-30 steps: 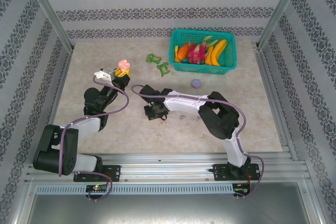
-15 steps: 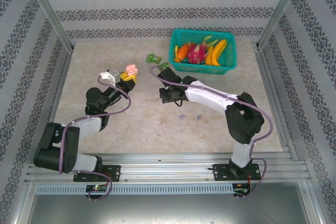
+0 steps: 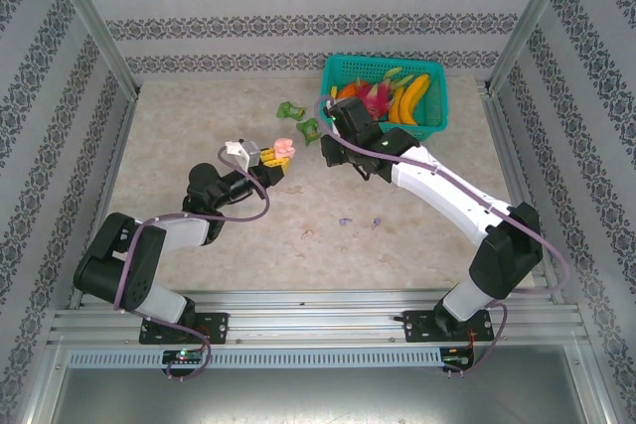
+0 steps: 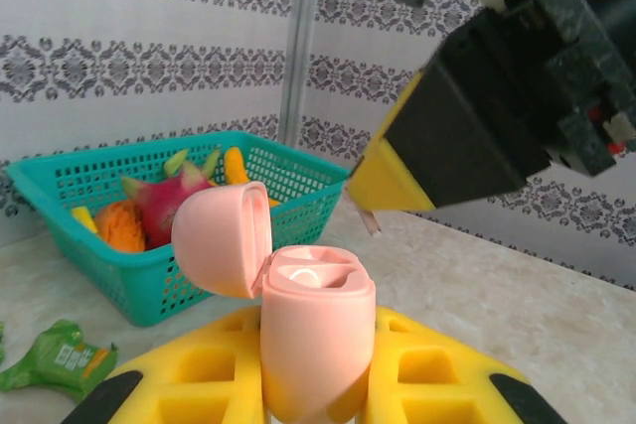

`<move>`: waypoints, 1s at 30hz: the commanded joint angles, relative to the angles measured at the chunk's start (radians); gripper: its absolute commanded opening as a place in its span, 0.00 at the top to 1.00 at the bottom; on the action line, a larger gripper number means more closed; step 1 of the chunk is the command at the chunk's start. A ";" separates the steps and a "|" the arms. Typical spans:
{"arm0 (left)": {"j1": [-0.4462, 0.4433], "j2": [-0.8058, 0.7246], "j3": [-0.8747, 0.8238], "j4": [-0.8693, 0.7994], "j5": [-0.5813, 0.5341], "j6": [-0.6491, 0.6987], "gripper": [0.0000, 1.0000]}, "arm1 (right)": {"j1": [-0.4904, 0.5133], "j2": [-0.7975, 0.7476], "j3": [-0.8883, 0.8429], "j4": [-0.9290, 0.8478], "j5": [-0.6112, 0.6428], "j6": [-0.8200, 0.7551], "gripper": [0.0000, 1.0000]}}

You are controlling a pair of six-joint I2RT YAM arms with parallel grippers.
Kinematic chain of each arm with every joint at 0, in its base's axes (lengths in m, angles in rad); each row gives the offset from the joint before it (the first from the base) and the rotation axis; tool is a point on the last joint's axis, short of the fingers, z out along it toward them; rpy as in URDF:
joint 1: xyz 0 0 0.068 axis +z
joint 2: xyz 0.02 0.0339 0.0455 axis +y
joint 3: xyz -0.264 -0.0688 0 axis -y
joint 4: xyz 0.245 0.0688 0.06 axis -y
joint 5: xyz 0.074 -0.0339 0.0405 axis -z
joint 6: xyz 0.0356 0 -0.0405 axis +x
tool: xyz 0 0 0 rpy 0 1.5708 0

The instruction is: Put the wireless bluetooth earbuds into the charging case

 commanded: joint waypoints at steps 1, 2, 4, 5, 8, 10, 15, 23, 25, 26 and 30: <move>-0.028 0.020 0.048 -0.021 0.025 0.053 1.00 | 0.017 -0.033 0.041 0.012 0.041 -0.090 0.84; -0.034 0.024 0.056 -0.027 0.025 0.057 1.00 | 0.024 -0.033 0.049 0.017 0.046 -0.107 0.84; -0.043 0.037 0.067 -0.032 0.026 0.061 1.00 | 0.041 -0.029 0.070 0.023 0.056 -0.142 0.84; -0.045 0.042 0.071 -0.033 0.027 0.061 1.00 | 0.051 -0.026 0.080 0.024 0.062 -0.161 0.84; -0.051 0.052 0.077 -0.031 0.028 0.061 1.00 | 0.086 -0.012 0.112 0.025 0.091 -0.212 0.84; -0.054 0.054 0.079 -0.031 0.027 0.063 1.00 | 0.113 -0.004 0.132 0.028 0.110 -0.248 0.84; -0.055 0.053 0.079 -0.028 0.027 0.065 1.00 | 0.156 0.017 0.169 0.020 0.148 -0.306 0.84; -0.057 0.050 0.094 -0.019 0.034 0.059 1.00 | 0.190 0.034 0.181 0.015 0.190 -0.338 0.84; -0.056 0.048 0.100 -0.019 0.034 0.061 1.00 | 0.192 0.031 0.176 0.019 0.190 -0.331 0.84; -0.056 0.047 0.102 -0.020 0.034 0.061 1.00 | 0.193 0.030 0.173 0.021 0.190 -0.330 0.84; -0.058 0.047 0.115 -0.023 0.038 0.061 1.00 | 0.195 0.027 0.169 0.024 0.186 -0.313 0.85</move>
